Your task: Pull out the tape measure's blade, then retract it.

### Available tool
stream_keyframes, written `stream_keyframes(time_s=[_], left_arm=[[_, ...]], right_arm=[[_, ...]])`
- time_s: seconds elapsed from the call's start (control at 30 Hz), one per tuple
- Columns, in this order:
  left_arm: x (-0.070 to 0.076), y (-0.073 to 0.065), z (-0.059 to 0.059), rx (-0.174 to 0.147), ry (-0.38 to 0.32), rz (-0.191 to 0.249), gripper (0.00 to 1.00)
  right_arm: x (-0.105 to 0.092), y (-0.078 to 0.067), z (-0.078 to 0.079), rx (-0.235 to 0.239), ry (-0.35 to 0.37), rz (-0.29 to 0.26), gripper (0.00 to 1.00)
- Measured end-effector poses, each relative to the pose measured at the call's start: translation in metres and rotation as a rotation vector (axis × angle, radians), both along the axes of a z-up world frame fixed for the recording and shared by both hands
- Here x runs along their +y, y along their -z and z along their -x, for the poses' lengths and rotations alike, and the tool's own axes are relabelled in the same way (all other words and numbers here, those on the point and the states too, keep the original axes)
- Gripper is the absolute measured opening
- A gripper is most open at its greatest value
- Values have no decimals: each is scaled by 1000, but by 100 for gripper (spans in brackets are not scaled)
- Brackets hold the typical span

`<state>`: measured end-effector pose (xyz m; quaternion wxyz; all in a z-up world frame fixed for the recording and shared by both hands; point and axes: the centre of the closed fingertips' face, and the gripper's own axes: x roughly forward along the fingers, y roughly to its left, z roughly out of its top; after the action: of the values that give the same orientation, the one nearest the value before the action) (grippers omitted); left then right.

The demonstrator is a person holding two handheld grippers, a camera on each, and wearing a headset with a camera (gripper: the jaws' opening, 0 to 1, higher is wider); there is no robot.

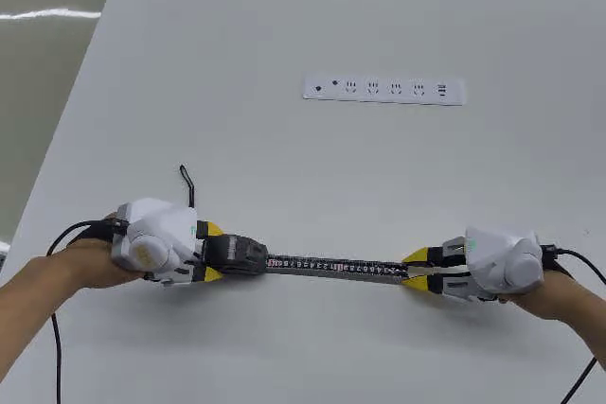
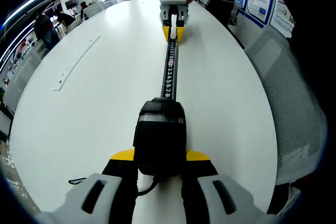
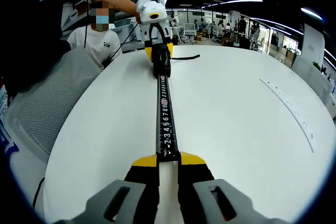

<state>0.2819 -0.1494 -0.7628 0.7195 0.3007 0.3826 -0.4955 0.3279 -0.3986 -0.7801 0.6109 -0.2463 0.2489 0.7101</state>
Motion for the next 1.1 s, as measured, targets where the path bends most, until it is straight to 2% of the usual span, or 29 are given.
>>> stream_keyframes(time_s=[0.77, 1.1], left_arm=[[-1, 0, 0, 2, -2, -4, 27], [0, 1, 0, 2, -2, -4, 27]], right_arm=[[-21, 1, -4, -4, 13, 17, 10], [-23, 0, -8, -15, 9, 24, 10]])
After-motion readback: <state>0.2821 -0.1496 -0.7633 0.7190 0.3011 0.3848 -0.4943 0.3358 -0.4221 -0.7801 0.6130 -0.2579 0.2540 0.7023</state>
